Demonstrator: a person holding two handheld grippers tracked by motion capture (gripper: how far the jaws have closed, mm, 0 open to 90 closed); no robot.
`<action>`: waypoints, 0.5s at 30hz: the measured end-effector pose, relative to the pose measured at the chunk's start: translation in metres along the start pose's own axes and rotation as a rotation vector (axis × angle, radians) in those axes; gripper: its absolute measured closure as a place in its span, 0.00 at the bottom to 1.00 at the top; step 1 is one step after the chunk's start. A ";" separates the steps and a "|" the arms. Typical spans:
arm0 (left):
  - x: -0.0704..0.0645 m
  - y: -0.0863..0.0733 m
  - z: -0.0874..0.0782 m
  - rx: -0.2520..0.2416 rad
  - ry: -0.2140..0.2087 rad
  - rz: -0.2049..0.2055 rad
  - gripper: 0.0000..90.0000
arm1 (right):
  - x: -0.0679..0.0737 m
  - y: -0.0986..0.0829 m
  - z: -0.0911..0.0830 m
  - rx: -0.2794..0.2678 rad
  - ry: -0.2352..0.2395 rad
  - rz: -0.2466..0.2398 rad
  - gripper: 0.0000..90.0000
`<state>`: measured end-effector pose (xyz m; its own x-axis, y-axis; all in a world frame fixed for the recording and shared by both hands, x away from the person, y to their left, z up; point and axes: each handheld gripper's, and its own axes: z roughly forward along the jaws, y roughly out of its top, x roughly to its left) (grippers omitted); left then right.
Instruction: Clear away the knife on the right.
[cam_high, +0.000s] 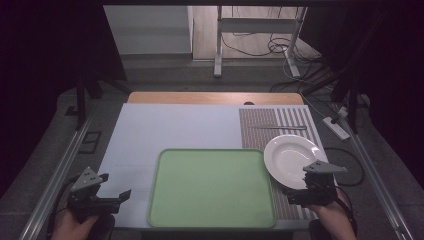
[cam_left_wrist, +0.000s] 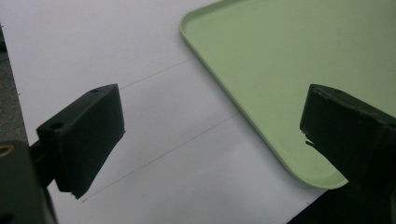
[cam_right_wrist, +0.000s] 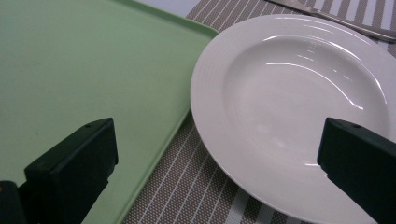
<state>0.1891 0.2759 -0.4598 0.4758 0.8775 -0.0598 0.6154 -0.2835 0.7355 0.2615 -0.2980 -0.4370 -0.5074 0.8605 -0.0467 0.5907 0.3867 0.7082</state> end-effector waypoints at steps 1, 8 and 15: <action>0.000 0.000 0.000 0.000 0.000 0.000 0.07 | -0.001 0.001 0.001 0.002 0.001 -0.002 0.00; 0.000 0.000 0.000 0.001 0.001 -0.002 0.07 | -0.004 0.004 0.009 -0.003 0.016 0.004 0.00; -0.001 0.000 0.000 0.005 0.003 0.002 0.07 | -0.003 0.009 0.017 -0.011 0.042 -0.015 0.00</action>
<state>0.1893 0.2752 -0.4598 0.4747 0.8783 -0.0561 0.6174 -0.2869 0.7325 0.2788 -0.2920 -0.4423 -0.5423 0.8397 -0.0284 0.5756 0.3959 0.7155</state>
